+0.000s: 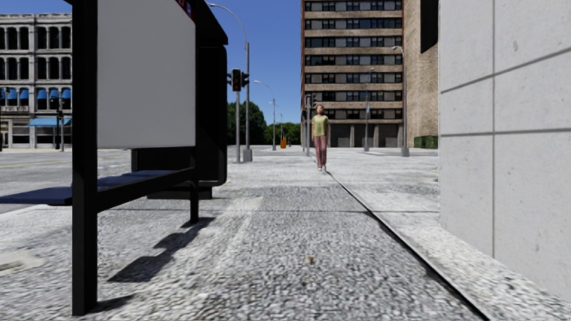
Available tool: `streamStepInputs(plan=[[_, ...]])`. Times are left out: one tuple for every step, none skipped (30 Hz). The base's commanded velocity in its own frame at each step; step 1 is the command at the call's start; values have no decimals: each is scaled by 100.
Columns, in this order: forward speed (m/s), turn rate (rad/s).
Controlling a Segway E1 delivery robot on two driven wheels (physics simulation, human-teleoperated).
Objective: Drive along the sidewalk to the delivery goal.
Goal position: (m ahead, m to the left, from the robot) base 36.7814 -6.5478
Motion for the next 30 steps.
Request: streamStepInputs(plan=[[200, -21], [200, -31], [200, -31], [200, -34], [200, -34], [200, -35], [200, -35], [200, -35], [200, -41], [200, -45], [200, -45], [200, -54], [200, -58], [200, -60], [200, -60], [200, -60], [200, -60], [200, -60], [200, -60], [200, -60], [200, -54], [200, -45], [200, -45], [200, -43], [200, -42], [200, -42], [200, -42], [200, -41], [200, -23], [200, -23]])
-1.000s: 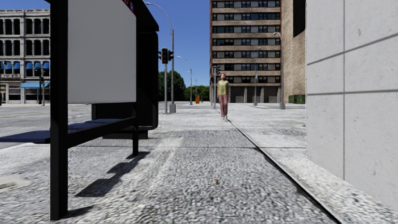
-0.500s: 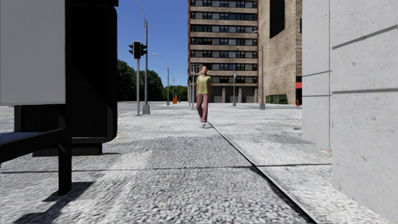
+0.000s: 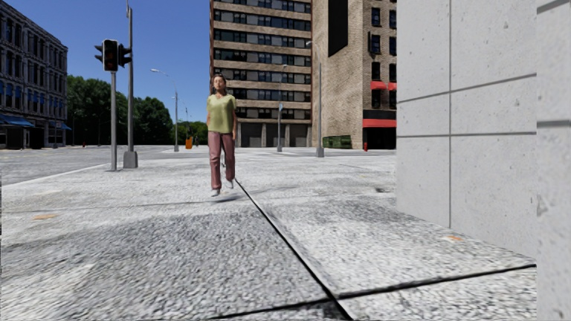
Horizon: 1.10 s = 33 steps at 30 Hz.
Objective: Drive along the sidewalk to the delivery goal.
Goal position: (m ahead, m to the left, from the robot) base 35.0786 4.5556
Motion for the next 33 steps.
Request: streamStepInputs(plan=[[200, 0], [200, 0], [200, 0], [200, 0], [200, 0], [200, -6], [200, -29], [200, -29], [200, -40], [200, -50], [200, -56], [200, -58], [200, -58], [200, -60], [200, -63], [200, -73], [200, -73], [200, -78], [200, -84], [200, -85], [200, -85], [200, -86], [200, -78], [200, 0], [200, 0], [200, 0], [200, 0], [200, 0], [200, 0], [200, 0], [199, 59], [174, 112], [174, 112]])
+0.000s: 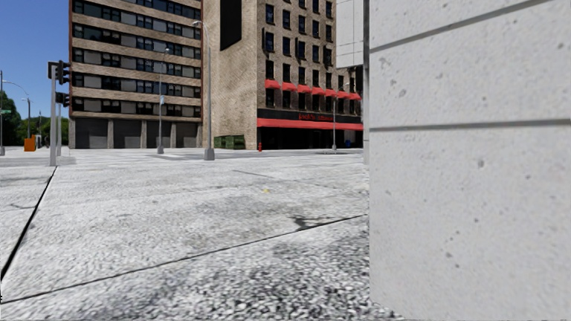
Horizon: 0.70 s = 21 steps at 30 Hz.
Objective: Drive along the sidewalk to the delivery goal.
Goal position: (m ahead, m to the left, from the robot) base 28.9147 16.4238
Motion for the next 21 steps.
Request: streamStepInputs(plan=[[0, 117], [0, 118], [0, 118], [0, 118], [0, 118], [0, 118], [0, 118], [0, 118], [0, 118], [0, 117], [0, 117], [0, 117], [0, 117], [0, 117], [0, 117], [0, 117], [0, 117], [0, 0], [29, 0], [29, 0], [80, 0]])
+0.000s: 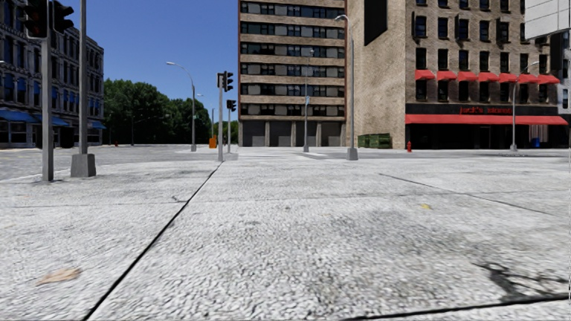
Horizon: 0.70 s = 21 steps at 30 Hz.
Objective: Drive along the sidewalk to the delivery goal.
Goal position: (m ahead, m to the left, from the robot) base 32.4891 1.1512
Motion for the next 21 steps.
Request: streamStepInputs(plan=[[116, 0], [141, 0], [141, 0], [162, 0], [200, 0], [200, 0], [200, 0], [200, 0], [200, 0], [200, 0], [200, 0], [200, 0], [200, 0], [200, 0], [200, 0], [200, 0], [200, 0], [200, 0], [200, 0], [200, 0], [200, 0]])
